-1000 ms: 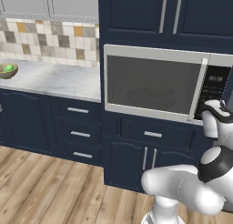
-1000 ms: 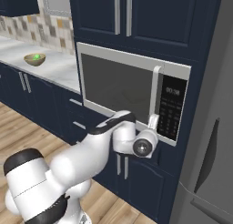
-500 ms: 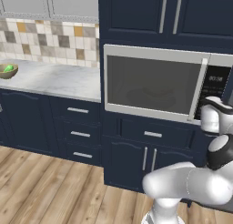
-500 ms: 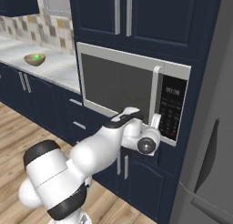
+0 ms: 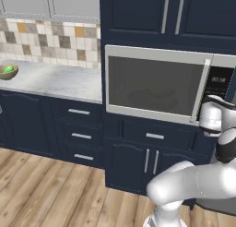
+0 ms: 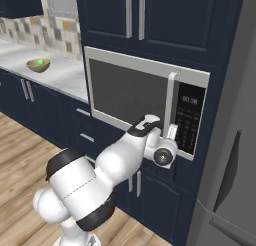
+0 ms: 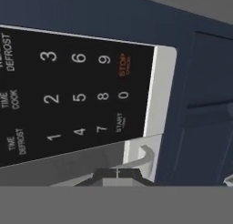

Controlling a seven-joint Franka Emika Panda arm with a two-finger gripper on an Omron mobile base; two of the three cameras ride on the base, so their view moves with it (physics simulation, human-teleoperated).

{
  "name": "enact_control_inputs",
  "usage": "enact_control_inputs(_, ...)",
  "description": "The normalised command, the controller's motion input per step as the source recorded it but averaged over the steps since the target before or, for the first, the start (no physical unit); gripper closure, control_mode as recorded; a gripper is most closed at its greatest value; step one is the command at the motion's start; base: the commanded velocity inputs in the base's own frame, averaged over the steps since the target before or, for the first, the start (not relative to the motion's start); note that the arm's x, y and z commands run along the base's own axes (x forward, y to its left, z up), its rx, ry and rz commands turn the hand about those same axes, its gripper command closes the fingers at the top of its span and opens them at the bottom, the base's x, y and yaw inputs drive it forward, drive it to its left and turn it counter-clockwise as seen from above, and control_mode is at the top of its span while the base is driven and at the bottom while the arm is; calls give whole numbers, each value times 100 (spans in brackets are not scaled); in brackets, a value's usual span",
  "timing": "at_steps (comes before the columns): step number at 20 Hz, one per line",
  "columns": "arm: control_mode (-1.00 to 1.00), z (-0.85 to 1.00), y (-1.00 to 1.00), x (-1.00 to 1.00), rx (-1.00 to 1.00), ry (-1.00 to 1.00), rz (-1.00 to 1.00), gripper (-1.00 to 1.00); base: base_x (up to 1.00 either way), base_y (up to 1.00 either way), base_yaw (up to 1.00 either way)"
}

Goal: Place the bowl containing the squash and fish in the microwave. Close the microwave door and press the start button to microwave the meal.

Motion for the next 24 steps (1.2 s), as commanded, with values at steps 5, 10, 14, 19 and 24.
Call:
enact_control_inputs(5, -100, -23, -18, 15, 0, -1, 0, 100, 0, 0, 0)
enact_control_inputs(10, -100, -19, -17, 20, 0, -1, -1, 100, 0, 0, 0)
enact_control_inputs(14, -100, -14, -7, 34, 0, 0, -3, 100, 0, 0, 0)
enact_control_inputs(19, -100, -13, -11, 34, 0, 0, -5, 100, 0, 0, 0)
enact_control_inputs(24, -100, -19, -15, 33, 0, 0, -5, 100, 0, 0, 0)
